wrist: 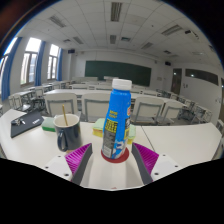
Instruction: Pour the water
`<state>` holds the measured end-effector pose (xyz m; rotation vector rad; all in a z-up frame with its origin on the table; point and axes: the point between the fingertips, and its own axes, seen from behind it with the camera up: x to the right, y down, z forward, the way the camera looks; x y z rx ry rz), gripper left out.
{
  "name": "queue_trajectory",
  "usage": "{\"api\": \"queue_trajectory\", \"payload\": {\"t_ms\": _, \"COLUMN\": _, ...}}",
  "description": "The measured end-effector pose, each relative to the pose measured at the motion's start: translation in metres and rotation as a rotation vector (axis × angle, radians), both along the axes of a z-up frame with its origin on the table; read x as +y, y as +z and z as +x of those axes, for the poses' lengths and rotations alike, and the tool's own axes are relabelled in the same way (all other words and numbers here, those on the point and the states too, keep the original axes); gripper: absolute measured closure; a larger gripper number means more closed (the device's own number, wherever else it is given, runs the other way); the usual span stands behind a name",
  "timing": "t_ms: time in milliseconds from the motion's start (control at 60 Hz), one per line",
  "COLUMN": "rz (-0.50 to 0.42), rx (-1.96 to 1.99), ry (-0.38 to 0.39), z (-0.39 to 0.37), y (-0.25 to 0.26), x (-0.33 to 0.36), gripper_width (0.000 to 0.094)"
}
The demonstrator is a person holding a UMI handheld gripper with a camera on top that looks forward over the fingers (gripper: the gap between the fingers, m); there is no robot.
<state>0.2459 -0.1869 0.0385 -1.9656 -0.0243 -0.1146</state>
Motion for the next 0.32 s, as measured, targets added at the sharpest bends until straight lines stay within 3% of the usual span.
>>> {"api": "queue_trajectory", "payload": {"t_ms": 217, "rz": 0.043, "rx": 0.074, "ry": 0.143, "z": -0.043, "y": 0.013, "x": -0.101, "gripper_width": 0.0078}}
{"api": "queue_trajectory", "payload": {"t_ms": 317, "rz": 0.056, "rx": 0.114, "ry": 0.206, "z": -0.068, "y": 0.016, "x": -0.109, "gripper_width": 0.0082}}
